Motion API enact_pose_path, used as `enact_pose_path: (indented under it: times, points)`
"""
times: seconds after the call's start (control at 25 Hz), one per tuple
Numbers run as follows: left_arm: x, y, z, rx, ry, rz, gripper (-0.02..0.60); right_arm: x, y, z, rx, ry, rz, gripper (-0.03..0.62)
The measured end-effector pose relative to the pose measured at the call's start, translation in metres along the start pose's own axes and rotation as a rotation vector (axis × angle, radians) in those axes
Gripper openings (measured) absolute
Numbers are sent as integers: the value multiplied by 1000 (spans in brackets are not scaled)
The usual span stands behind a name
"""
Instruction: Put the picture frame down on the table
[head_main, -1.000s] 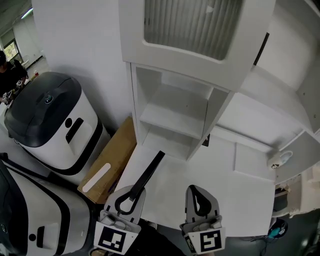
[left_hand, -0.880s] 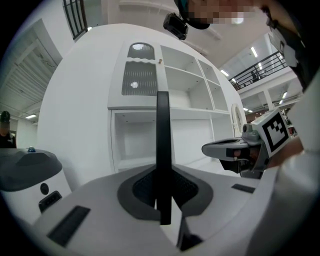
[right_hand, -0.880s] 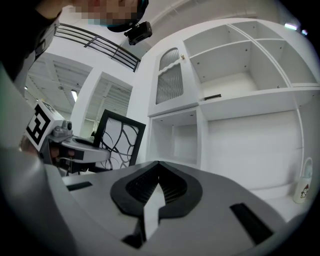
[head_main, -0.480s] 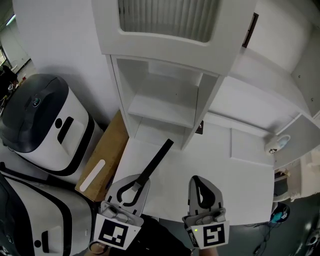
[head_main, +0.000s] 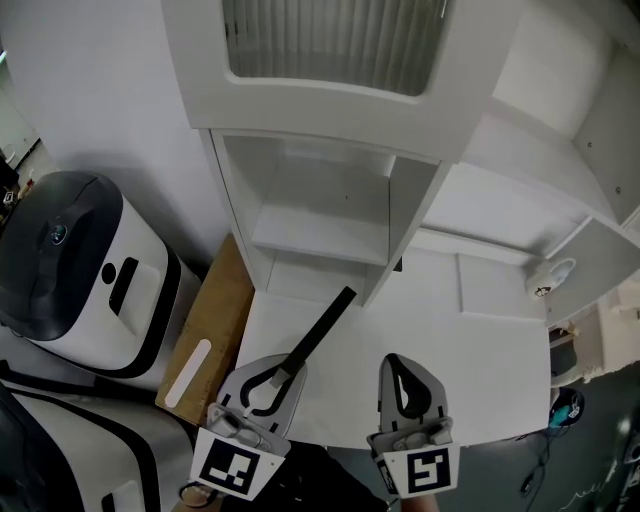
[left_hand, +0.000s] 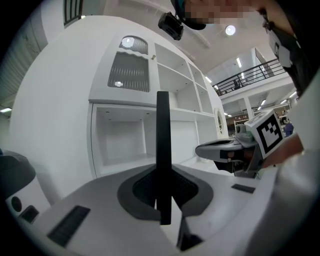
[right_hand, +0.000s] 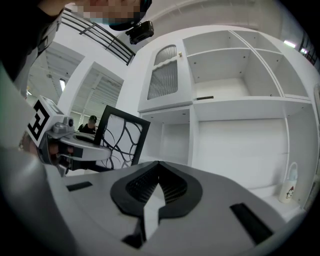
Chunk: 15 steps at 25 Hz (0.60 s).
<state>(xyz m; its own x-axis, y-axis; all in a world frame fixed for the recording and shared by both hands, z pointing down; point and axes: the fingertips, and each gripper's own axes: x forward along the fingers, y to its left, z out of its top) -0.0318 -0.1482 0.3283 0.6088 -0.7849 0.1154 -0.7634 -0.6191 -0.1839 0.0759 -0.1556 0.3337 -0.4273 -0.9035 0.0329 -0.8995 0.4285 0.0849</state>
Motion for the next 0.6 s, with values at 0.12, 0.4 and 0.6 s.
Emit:
enact_pose_path:
  times: [0.12, 0.4, 0.6]
  points:
    - [1, 9, -6, -34, -1, -27, 31, 7, 3, -2, -1, 7, -23, 0]
    - [5, 26, -15, -78, -7, -95, 31, 21, 18, -5, 22, 11, -26, 0]
    - [5, 24, -15, -84, -31, -173, 31, 33, 33, -10, 56, 21, 32, 42]
